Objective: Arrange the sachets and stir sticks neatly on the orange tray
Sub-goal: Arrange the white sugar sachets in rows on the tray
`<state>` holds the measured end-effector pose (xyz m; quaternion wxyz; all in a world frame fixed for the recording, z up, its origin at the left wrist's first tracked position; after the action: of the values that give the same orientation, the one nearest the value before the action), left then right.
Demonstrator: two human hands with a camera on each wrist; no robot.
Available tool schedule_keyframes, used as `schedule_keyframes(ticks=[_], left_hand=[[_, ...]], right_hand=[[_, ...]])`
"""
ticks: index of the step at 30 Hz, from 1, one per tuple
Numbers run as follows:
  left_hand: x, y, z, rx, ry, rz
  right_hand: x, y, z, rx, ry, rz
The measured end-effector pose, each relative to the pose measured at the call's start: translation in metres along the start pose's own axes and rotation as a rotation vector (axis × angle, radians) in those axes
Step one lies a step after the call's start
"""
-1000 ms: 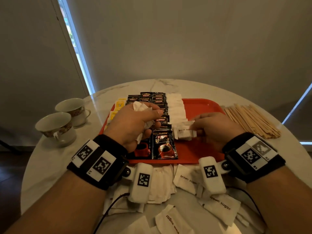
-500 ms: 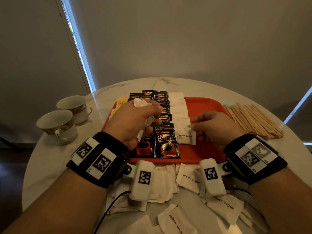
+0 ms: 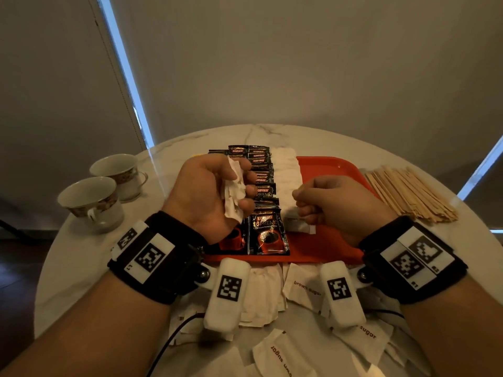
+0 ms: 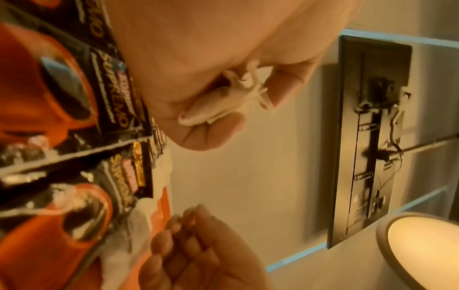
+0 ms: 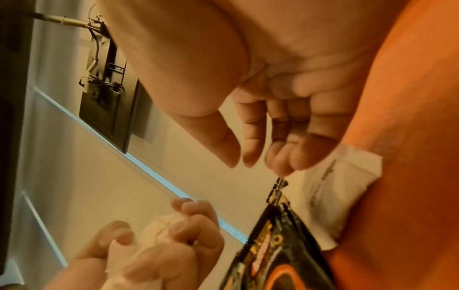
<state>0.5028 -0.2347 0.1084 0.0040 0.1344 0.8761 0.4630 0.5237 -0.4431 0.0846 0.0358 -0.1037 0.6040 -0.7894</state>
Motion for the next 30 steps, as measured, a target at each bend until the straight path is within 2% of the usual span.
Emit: schedule_keyframes(ticks=[4,8,10,13,21,30], left_hand=[[0.001,-0.002,-0.005,0.139,-0.033,-0.051],[0.003,-0.010,-0.012,0.171,-0.097,-0.019],[0.002,-0.016,-0.015,0.133,-0.105,0.000],[-0.003,-0.021,-0.014,0.069,-0.086,-0.058],[-0.004,-0.013,-0.008,-0.052,-0.065,-0.090],[-0.006,-0.009,-0.001,-0.200,0.102,-0.011]], right_hand=[[0.014,-0.016,-0.012,-0.044,-0.091,0.243],[0.026,-0.023,-0.027,0.039,-0.260,0.352],[0.025,-0.021,-0.030,0.105,-0.219,0.377],[0.020,-0.018,-0.028,0.107,-0.138,0.404],[0.010,-0.013,-0.015,-0.148,-0.023,0.312],[0.003,-0.011,-0.015,-0.333,0.065,0.288]])
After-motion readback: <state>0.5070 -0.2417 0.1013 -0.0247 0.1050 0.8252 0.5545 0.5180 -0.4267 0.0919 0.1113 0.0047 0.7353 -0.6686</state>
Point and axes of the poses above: each hand's wrist, its own x-axis away from the middle knuckle, its own z-axis out of the back of the hand, y = z × x, the point moved 1 cm from there along -x, towards the middle knuckle, and after that the axes turned 5 degrees about -y, right-handed, at the moved point
